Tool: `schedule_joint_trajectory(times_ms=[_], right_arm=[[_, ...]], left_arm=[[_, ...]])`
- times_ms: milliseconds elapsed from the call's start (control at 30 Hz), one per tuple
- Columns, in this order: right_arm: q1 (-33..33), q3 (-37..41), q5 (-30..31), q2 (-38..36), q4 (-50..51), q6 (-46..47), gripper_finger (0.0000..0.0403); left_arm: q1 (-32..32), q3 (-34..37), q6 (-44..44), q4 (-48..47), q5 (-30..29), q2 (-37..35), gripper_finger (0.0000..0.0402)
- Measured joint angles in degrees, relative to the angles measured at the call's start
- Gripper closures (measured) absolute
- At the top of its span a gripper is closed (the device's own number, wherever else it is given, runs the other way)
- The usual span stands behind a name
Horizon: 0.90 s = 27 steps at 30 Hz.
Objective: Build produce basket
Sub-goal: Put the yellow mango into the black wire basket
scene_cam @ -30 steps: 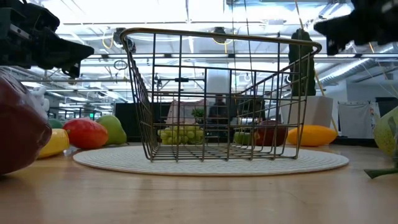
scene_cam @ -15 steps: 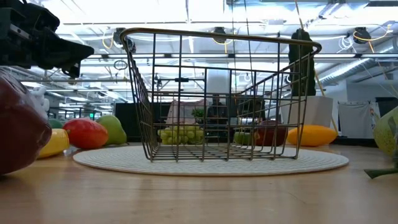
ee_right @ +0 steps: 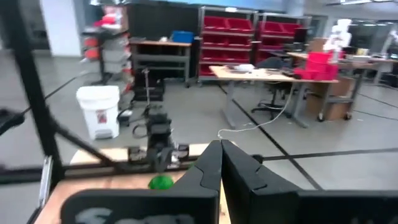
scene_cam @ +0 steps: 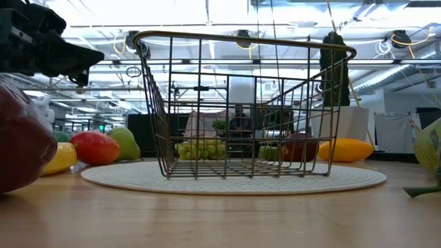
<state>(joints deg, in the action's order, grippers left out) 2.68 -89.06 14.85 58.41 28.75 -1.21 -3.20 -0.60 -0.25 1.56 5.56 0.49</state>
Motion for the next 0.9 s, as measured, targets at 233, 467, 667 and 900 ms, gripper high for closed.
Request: schedule_joint_trajectory(times_ms=[233,467,667,900], right_arm=[[0.0,-1.5,0.2,2.9,0.2,3.5,0.0403],[0.0,-1.5,0.1,5.2,-1.5,4.2,0.0403],[0.0,-1.5,0.1,5.9,-2.2,5.1,0.0403],[0.0,-1.5,0.1,5.9,-2.2,5.0,0.0403]], left_arm=[[0.0,0.0,0.0,0.4,0.0,0.0,0.0385],[0.0,0.0,-1.3,2.6,0.0,0.0,0.0385],[0.0,0.0,-11.7,11.3,-3.1,0.5,0.0385],[0.0,-11.8,-12.6,6.0,-3.4,4.8,0.0385]])
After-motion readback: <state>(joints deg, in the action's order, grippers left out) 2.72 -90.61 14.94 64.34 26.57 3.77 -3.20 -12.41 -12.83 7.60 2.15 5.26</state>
